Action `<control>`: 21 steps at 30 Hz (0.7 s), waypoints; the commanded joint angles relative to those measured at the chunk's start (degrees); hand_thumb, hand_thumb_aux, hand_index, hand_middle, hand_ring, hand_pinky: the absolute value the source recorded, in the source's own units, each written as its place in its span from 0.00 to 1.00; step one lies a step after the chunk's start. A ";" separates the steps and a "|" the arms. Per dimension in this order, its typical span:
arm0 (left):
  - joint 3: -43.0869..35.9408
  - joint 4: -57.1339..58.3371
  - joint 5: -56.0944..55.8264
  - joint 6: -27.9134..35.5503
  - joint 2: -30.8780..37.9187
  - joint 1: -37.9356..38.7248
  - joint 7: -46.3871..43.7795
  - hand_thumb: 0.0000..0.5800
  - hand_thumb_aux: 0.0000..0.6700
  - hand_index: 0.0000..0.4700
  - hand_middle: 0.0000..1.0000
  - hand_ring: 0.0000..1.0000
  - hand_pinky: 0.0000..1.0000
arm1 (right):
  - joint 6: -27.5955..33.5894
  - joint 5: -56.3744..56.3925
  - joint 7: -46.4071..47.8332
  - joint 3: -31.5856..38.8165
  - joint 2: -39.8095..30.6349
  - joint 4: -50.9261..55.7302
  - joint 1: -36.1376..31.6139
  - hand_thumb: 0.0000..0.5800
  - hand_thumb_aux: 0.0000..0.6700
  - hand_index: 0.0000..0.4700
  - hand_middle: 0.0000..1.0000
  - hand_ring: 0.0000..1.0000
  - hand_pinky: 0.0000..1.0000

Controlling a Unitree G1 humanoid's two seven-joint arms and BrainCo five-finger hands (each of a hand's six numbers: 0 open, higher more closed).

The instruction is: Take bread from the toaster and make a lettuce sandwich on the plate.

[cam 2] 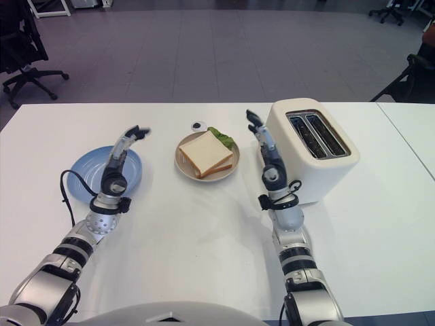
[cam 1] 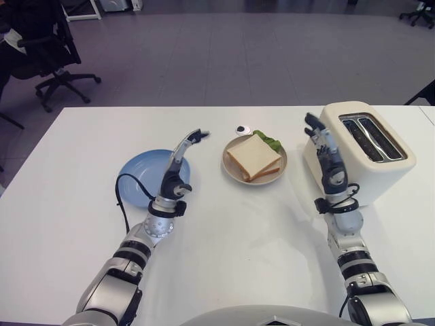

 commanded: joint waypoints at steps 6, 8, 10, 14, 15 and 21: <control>2.58 -10.13 -10.55 3.74 -2.10 4.50 -14.59 0.00 0.00 0.00 0.03 0.03 0.03 | 3.58 3.09 6.15 -0.55 1.06 -5.04 2.43 0.00 0.00 0.00 0.00 0.00 0.00; 3.56 -10.29 -11.28 4.26 -2.99 4.65 -16.91 0.00 0.00 0.00 0.01 0.01 0.01 | 3.69 2.99 7.02 -0.72 1.35 -4.91 2.35 0.00 0.00 0.00 0.00 0.00 0.00; 4.63 -10.32 -11.85 4.68 -3.90 4.70 -18.97 0.00 0.00 0.00 0.00 0.00 0.00 | 3.80 2.92 7.69 -1.05 1.63 -4.70 2.19 0.00 0.00 0.00 0.00 0.00 0.00; 6.69 -9.79 -12.62 5.43 -5.83 4.32 -22.76 0.00 0.00 0.00 0.00 0.00 0.00 | 3.98 2.60 8.81 -1.60 2.28 -4.20 1.67 0.00 0.00 0.00 0.00 0.00 0.00; 7.16 -9.74 -12.74 5.58 -6.23 4.28 -23.56 0.00 0.00 0.00 0.00 0.00 0.00 | 3.95 2.52 9.01 -1.70 2.45 -4.05 1.60 0.00 0.00 0.00 0.00 0.00 0.00; 10.19 -7.20 -13.33 5.78 -8.36 2.48 -27.82 0.00 0.00 0.00 0.00 0.00 0.00 | 3.63 2.03 9.76 -2.63 3.34 -2.38 -0.37 0.00 0.00 0.00 0.00 0.00 0.00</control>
